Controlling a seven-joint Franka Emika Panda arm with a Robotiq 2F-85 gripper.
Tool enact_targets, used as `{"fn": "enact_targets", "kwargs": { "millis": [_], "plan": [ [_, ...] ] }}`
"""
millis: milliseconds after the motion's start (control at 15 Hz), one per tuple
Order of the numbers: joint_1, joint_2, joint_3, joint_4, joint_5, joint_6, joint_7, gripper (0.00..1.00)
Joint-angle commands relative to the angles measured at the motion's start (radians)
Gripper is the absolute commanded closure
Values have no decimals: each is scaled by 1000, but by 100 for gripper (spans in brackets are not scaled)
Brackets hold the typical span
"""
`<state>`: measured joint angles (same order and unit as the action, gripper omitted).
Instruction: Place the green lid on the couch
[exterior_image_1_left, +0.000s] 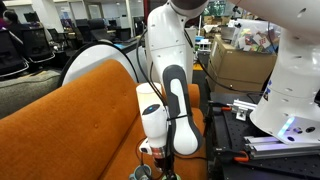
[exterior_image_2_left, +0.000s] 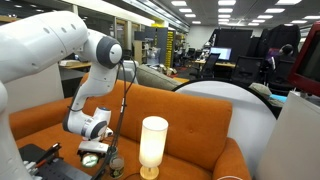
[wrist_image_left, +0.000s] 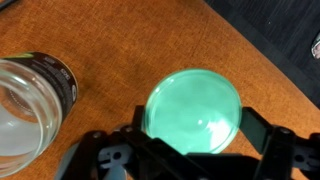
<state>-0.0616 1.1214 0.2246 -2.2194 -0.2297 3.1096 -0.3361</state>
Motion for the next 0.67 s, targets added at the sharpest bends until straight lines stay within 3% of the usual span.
{"fn": "enact_targets", "kwargs": {
  "millis": [0, 600],
  "plan": [
    [-44, 81, 25, 45, -50, 63, -42, 31],
    [26, 192, -20, 191, -79, 77, -21, 31]
  ]
}}
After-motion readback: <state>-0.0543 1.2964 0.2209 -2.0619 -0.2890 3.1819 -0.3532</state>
